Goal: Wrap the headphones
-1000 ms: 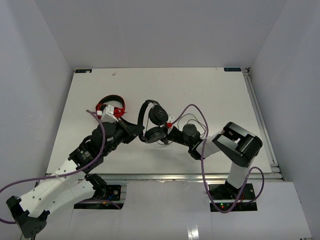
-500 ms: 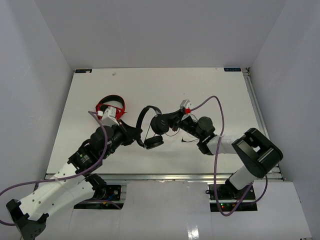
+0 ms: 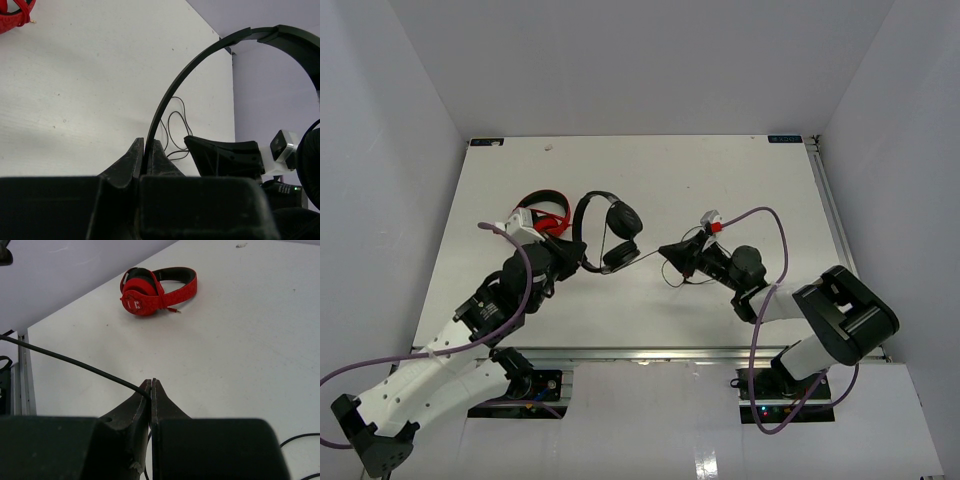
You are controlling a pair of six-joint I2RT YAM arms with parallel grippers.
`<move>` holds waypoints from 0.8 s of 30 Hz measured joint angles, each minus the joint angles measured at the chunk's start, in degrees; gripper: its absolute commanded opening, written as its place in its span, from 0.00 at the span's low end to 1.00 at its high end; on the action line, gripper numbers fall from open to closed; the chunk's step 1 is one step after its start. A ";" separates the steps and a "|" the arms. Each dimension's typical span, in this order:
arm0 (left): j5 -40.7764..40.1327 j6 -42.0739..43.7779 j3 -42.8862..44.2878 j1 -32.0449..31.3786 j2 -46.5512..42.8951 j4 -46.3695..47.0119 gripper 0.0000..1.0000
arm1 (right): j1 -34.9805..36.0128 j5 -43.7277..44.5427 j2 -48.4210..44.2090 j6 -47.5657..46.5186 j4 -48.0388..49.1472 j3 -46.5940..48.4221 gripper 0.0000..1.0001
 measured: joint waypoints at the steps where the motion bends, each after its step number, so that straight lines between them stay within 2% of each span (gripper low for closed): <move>1: -0.49 -0.30 0.53 -0.02 0.62 0.06 0.00 | -0.03 0.00 0.30 0.23 0.01 -0.08 0.08; 11: -7.11 -1.28 2.14 -0.02 2.03 -0.92 0.00 | 0.05 -2.62 3.17 3.21 0.36 -1.96 0.08; 24: -16.18 0.59 6.55 -0.02 9.03 -1.27 0.00 | -0.03 -4.55 6.08 6.77 0.89 -2.46 0.08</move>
